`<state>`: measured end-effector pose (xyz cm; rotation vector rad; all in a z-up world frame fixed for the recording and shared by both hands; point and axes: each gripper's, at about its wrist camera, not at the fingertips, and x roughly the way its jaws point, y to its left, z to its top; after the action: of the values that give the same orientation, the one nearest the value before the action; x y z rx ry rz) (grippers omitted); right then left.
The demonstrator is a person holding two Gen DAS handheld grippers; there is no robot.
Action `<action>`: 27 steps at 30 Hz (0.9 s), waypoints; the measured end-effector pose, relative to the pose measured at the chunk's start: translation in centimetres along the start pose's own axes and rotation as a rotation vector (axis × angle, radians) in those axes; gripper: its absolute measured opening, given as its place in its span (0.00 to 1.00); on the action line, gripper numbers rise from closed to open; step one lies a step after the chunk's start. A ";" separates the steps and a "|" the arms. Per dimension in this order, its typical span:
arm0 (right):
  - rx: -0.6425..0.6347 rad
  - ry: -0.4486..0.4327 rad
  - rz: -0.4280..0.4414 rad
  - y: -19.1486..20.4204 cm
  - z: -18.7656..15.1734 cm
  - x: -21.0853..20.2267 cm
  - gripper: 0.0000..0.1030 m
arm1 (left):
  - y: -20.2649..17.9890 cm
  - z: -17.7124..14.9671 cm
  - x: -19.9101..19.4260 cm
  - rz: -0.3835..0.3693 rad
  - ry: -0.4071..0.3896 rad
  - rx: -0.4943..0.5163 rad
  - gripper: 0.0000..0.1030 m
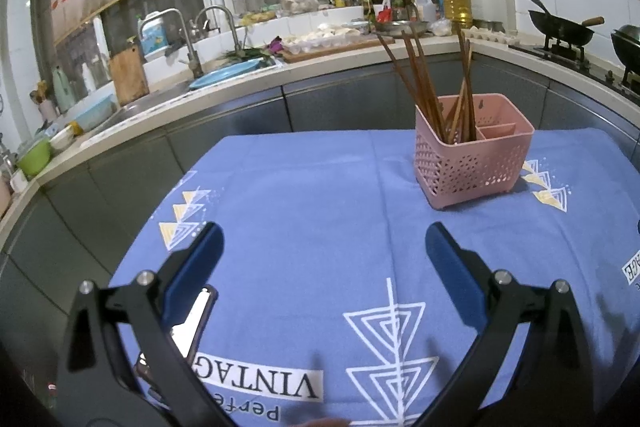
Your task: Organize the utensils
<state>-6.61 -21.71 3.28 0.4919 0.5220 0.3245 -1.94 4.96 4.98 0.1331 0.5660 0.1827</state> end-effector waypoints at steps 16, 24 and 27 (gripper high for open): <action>0.002 0.001 0.000 0.0 0.1 0.0 0.56 | 1.1 0.2 0.3 0.030 0.000 -0.021 0.94; 0.002 0.002 -0.001 0.1 0.1 -0.1 0.56 | 1.3 0.1 0.7 0.055 0.026 -0.021 0.94; 0.002 0.002 0.000 0.1 0.0 -0.1 0.56 | 1.3 0.0 0.8 0.059 0.033 -0.015 0.94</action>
<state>-6.69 -21.67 3.40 0.4939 0.5248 0.3241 -1.43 6.36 4.76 0.1322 0.5937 0.2467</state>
